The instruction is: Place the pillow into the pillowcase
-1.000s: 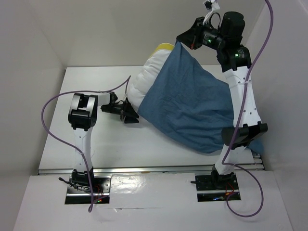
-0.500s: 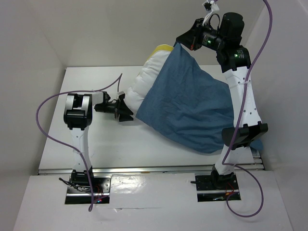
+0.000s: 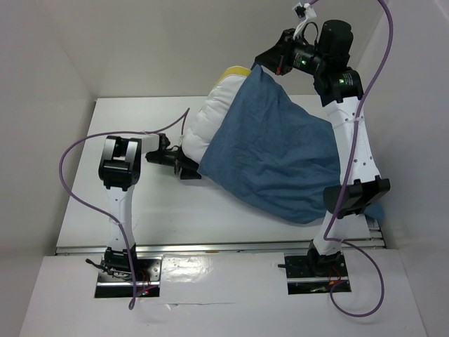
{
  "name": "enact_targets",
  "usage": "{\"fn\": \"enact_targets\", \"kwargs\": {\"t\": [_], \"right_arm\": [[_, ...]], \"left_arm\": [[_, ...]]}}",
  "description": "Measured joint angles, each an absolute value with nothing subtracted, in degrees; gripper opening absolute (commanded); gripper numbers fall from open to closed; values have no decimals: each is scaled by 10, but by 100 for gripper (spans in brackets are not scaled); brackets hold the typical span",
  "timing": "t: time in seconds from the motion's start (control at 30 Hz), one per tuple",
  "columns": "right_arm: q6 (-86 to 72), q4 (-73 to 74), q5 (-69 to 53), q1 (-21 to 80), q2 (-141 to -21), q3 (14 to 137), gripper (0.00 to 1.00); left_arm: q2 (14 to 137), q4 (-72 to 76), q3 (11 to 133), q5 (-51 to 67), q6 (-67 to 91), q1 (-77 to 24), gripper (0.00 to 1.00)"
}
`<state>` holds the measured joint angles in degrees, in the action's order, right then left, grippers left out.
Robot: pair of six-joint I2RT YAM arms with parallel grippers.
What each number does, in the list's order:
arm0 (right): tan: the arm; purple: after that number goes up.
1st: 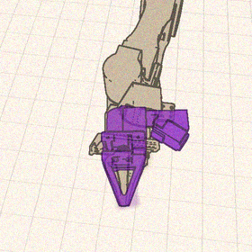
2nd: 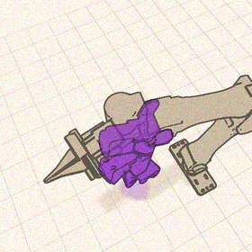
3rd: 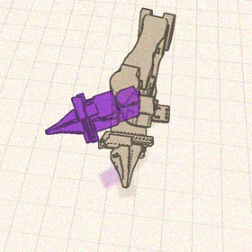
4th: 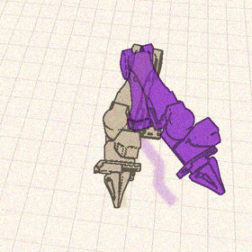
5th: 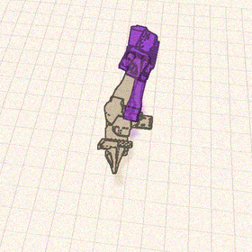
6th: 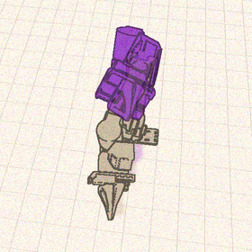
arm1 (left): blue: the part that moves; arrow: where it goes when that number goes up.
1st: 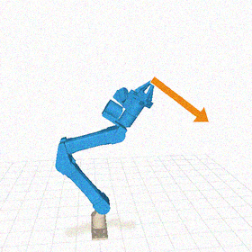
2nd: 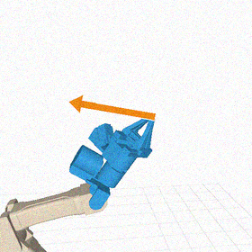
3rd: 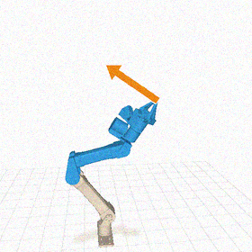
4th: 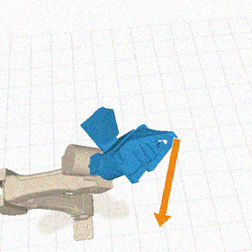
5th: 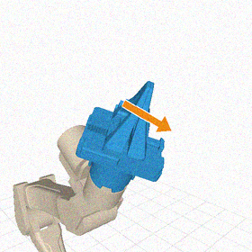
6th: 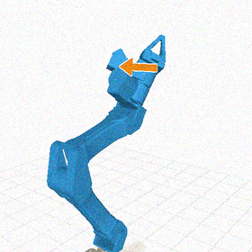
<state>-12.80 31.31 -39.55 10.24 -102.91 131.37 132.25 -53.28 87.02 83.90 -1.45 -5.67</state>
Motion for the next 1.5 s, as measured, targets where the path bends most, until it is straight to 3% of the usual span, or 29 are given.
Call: {"fn": "enact_targets", "kwargs": {"t": [0.6,0.67,0.73,0.77,0.83,1.17,1.33,1.5], "right_arm": [[-142,299,-411,102,-1029,1298,0],[-146,296,-412,102,-1030,1298,0],[-150,296,-414,102,-1030,1298,0],[-152,296,-415,102,-1030,1298,0],[-154,296,-418,102,-1030,1298,0],[-141,295,-415,101,-1030,1299,0],[-128,262,-393,77,-1029,1297,0],[-92,241,-343,56,-1006,1255,0]], "left_arm": [[1339,-563,884,839,-39,-74,63],[1350,-567,895,840,-43,-93,60],[1357,-570,902,840,-43,-107,43],[1359,-571,905,840,-43,-114,11],[1360,-572,905,844,-43,-125,0],[1335,-583,942,827,-70,-104,0],[1251,-547,970,725,-21,-39,0],[1206,-526,1133,566,21,44,0]]}}
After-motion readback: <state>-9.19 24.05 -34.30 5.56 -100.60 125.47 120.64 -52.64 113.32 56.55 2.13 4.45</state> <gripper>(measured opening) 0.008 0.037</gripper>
